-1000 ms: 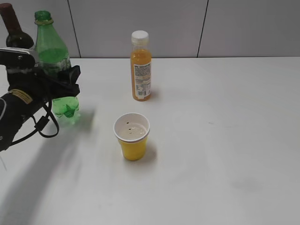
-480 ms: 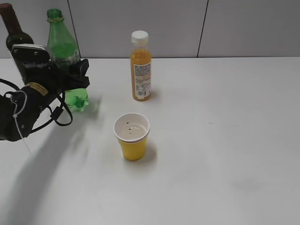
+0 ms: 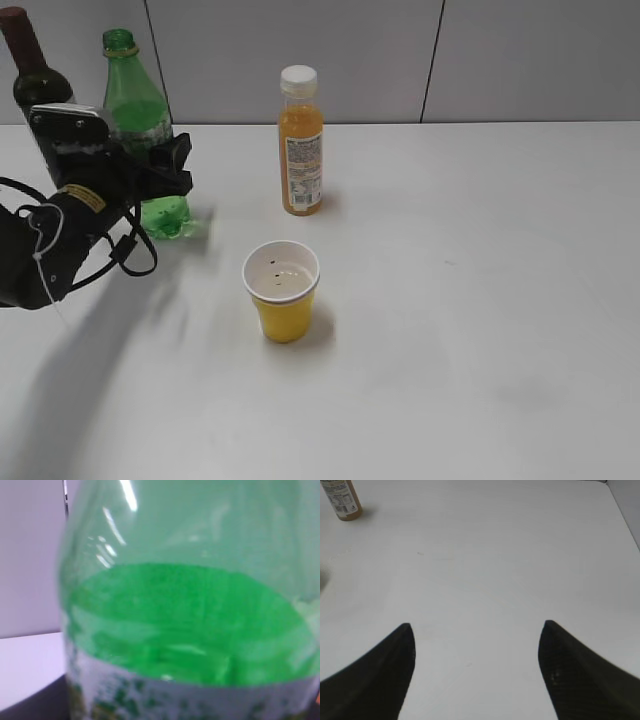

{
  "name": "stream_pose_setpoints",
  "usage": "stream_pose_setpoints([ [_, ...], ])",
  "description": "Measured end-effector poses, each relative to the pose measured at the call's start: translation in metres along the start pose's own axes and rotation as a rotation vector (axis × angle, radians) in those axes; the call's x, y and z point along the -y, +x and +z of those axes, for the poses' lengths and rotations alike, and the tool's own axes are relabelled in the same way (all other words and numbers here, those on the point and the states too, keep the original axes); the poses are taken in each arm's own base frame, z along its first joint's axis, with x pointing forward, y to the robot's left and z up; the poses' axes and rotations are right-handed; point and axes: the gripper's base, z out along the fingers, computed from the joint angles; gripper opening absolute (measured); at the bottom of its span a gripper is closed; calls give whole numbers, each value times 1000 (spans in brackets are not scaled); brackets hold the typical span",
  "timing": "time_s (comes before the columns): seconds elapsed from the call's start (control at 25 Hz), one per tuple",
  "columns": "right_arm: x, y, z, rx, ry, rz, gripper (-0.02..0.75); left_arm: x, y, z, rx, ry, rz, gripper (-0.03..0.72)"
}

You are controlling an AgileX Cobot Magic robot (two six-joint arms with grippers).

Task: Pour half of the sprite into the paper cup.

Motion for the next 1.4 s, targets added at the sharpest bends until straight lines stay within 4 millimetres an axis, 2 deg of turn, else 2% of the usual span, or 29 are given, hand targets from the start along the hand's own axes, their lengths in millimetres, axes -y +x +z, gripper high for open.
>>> stream_pose_setpoints([
  [0.24, 0, 0, 0, 0, 0, 0, 578, 0, 0, 0, 3, 0, 0, 484],
  [0.4, 0, 0, 0, 0, 0, 0, 578, 0, -2, -4, 0, 0, -5, 638],
  [0.56, 0, 0, 0, 0, 0, 0, 578, -1, -3, -18, -23, -1, -3, 686],
  [0.88, 0, 0, 0, 0, 0, 0, 578, -5, -23, -58, -43, -18, -3, 686],
  [1.08, 0, 0, 0, 0, 0, 0, 578, -9, -50, -87, -3, -48, -4, 676],
  [1.24, 0, 0, 0, 0, 0, 0, 578, -12, -69, -100, -55, -73, 66, 669],
  [1.4, 0, 0, 0, 0, 0, 0, 578, -14, -79, -108, -145, -75, 98, 662],
])
